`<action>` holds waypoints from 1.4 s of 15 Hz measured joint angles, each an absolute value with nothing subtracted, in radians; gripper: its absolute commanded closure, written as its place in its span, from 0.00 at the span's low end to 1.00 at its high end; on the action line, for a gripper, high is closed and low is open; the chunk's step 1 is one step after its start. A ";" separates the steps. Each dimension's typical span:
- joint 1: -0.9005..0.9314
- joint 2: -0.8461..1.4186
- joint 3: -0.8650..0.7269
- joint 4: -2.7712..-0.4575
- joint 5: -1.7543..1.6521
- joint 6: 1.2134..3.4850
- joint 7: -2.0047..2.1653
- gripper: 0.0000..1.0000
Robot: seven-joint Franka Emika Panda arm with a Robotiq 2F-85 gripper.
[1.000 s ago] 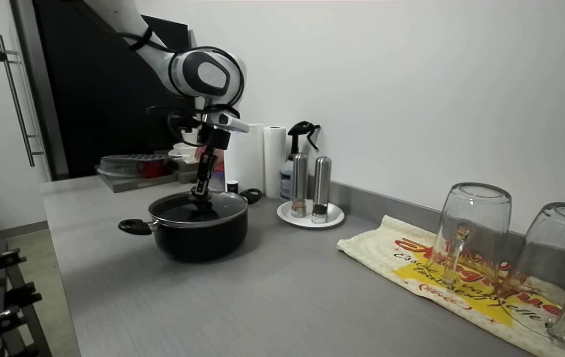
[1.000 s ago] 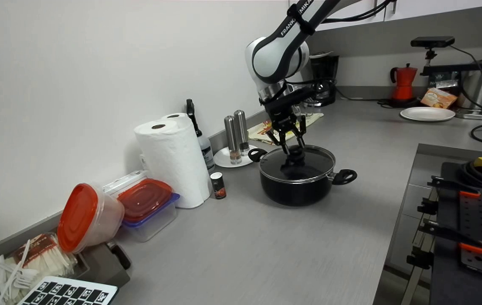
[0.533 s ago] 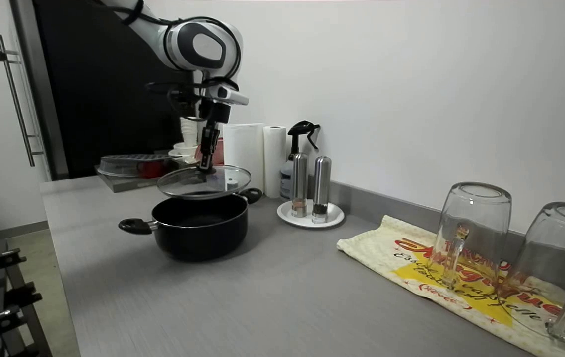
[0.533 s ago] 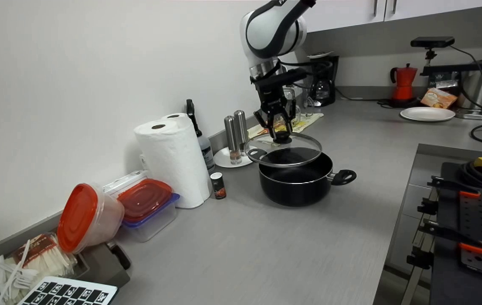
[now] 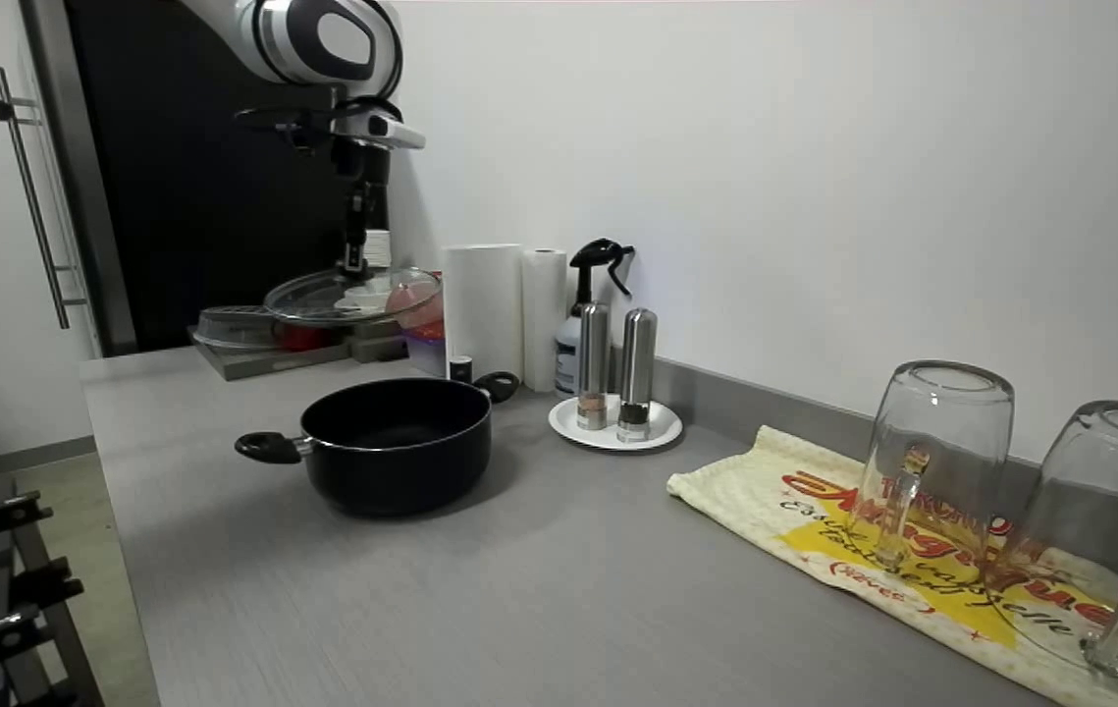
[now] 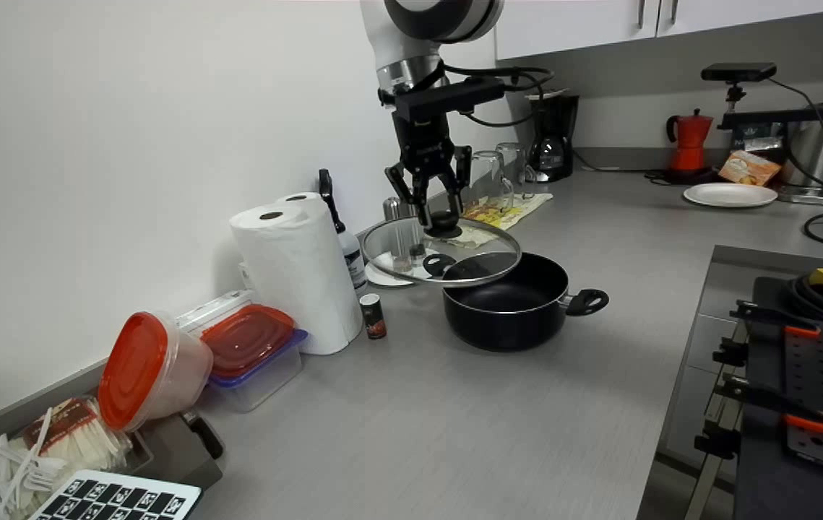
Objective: Take the lid off the pot on the counter
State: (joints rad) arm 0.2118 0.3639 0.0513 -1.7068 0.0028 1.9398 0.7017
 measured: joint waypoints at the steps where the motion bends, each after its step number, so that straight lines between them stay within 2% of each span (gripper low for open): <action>1: 0.237 0.361 0.071 -1.711 -0.001 1.939 0.703 0.75; 11: 0.464 0.457 0.193 -1.764 -0.075 1.938 0.757 0.75; 21: 0.526 0.695 0.176 -1.580 -0.096 1.976 0.818 0.75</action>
